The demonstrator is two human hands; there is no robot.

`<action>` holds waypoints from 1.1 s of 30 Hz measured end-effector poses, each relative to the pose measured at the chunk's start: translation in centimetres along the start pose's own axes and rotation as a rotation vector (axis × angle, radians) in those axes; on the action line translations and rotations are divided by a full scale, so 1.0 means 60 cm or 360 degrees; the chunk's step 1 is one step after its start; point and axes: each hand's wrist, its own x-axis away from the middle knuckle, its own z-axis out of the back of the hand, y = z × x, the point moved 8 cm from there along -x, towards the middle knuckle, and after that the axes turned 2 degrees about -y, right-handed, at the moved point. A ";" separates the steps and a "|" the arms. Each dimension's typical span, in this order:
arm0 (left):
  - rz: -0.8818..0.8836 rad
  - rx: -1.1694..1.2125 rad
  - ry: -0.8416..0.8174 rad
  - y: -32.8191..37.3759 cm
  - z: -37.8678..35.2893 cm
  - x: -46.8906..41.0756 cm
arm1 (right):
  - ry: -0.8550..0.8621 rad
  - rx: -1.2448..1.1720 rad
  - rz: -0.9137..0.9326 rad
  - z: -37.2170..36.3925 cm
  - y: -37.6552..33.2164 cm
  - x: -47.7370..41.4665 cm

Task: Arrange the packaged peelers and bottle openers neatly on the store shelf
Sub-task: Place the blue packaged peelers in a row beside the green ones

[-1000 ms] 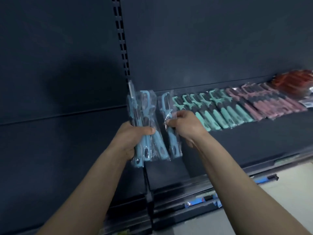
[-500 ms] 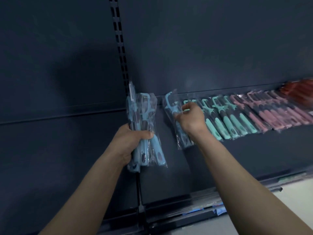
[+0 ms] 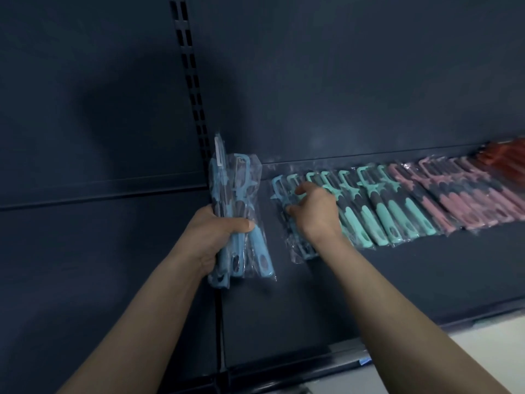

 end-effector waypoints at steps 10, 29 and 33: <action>0.0044 0.0052 0.0111 -0.011 -0.030 -0.001 | -0.0143 0.0397 0.0295 -0.003 -0.004 0.008; 0.0033 0.0255 0.0220 -0.020 -0.042 0.004 | 0.0085 -0.0121 0.0481 0.019 -0.018 0.023; -0.0003 0.0366 0.0205 -0.017 -0.051 0.004 | -0.0311 -0.0553 0.0413 0.004 -0.037 0.037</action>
